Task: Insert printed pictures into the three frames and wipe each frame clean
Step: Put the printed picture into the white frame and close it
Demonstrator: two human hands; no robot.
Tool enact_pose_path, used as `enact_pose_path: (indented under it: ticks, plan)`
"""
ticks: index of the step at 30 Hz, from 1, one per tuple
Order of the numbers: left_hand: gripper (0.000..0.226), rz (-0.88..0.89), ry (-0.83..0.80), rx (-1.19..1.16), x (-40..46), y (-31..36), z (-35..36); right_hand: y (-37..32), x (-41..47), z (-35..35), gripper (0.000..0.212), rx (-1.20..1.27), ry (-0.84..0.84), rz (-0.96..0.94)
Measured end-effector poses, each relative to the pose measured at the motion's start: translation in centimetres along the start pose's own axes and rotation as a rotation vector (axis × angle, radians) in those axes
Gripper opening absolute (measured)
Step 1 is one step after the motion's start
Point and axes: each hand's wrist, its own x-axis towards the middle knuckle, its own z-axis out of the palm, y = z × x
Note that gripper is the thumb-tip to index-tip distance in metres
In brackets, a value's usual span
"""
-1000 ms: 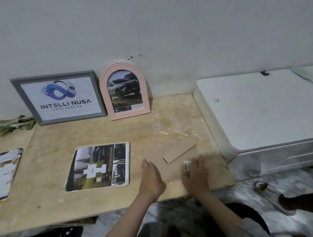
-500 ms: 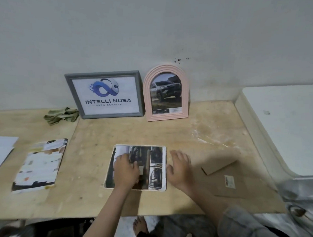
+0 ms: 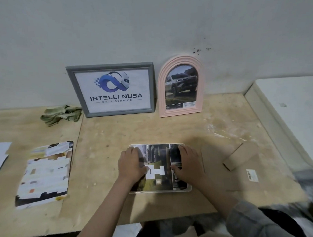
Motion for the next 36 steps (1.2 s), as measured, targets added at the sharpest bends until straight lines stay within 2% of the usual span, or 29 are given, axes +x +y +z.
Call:
enact_pose_path:
  ticks: [5, 9, 13, 15, 16, 18, 20, 23, 26, 30, 33, 36]
  plan:
    - [0.046, -0.020, 0.007, 0.005, 0.3, 0.0, 0.1, -1.0, -0.5, 0.1, 0.062, 0.113, 0.071, 0.016]
    - [0.061, -0.026, -0.005, 0.020, 0.3, -0.2, 0.2, -1.9, -1.0, -0.1, 0.060, 0.273, 0.124, 0.054]
    - [0.072, -0.061, -0.012, -0.042, 0.0, -0.1, 0.0, -2.5, -1.5, -0.9, 0.077, 0.565, 0.218, 0.293]
    - [0.074, -0.075, -0.018, -0.072, -0.1, -0.3, 0.0, -2.4, -1.5, -1.4, 0.078, 0.755, 0.176, 0.476]
    - [0.074, -0.080, -0.018, -0.089, -0.3, -0.3, 0.1, -2.4, -1.6, -1.8, 0.071, 0.827, 0.133, 0.548]
    - [0.075, -0.084, -0.016, -0.117, -0.6, -0.3, 0.0, -2.2, -1.7, -2.3, 0.040, 0.930, 0.042, 0.629]
    - [0.072, -0.087, -0.004, -0.197, -1.1, -0.2, 0.0, -1.7, -1.7, -2.4, 0.014, 0.913, -0.030, 0.613]
    - [0.054, -0.102, 0.047, -0.378, -1.6, -0.3, -0.1, -1.0, -1.4, -2.4, 0.006, 0.849, 0.012, 0.569]
    - [0.034, -0.153, 0.142, -0.520, -1.8, -0.9, 0.2, -0.3, -0.7, -2.7, 0.005, 0.836, 0.050, 0.558]
    - [0.014, -0.381, 0.172, -0.784, -3.1, -0.8, -1.0, -0.7, 0.3, -4.1, 0.008, 0.879, 0.026, 0.518]
    - [0.008, -0.479, 0.224, -0.877, -3.8, -1.9, -1.6, -2.3, 1.4, -4.2, 0.013, 0.845, 0.022, 0.463]
    - [0.011, -0.593, 0.301, -0.958, -4.7, -4.7, -2.9, -6.0, 3.0, -2.9, 0.019, 0.935, -0.046, 0.385]
